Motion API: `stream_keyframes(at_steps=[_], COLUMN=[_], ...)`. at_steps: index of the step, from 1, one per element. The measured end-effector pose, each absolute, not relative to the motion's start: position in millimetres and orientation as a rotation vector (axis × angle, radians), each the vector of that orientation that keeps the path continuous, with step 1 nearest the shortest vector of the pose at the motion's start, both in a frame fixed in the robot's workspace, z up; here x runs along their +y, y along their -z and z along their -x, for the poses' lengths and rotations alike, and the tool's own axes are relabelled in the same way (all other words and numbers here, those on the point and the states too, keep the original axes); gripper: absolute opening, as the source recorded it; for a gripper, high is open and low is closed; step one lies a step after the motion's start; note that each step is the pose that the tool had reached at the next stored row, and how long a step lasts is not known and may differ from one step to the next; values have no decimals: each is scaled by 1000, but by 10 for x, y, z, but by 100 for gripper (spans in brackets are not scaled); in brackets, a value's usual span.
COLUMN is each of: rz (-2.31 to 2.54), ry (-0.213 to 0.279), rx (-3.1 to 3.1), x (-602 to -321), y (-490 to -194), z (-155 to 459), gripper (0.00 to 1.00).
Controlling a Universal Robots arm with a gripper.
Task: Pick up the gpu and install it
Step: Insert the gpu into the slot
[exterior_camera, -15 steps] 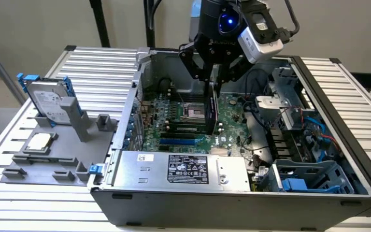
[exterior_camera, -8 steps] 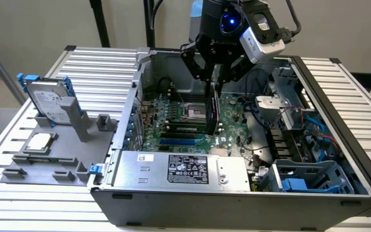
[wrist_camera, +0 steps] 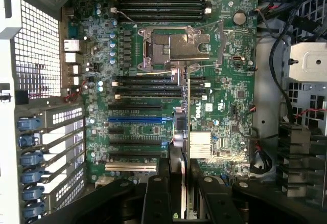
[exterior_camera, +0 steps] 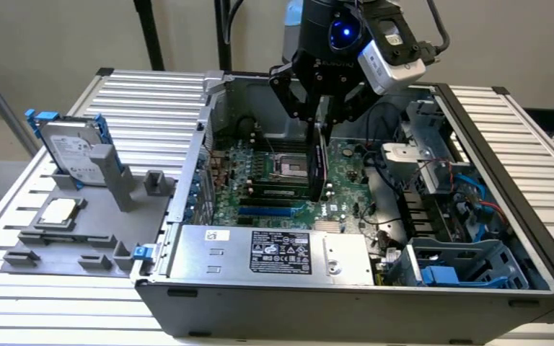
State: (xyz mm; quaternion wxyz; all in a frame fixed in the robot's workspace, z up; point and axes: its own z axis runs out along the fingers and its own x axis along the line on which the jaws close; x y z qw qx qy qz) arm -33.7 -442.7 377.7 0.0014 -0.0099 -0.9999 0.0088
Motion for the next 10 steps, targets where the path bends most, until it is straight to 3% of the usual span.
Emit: stream_keyframes(at_steps=[10], rz=[-153], ry=[-28], rx=[-3136], x=[-4427], y=[-3775], z=[335], gripper=[26])
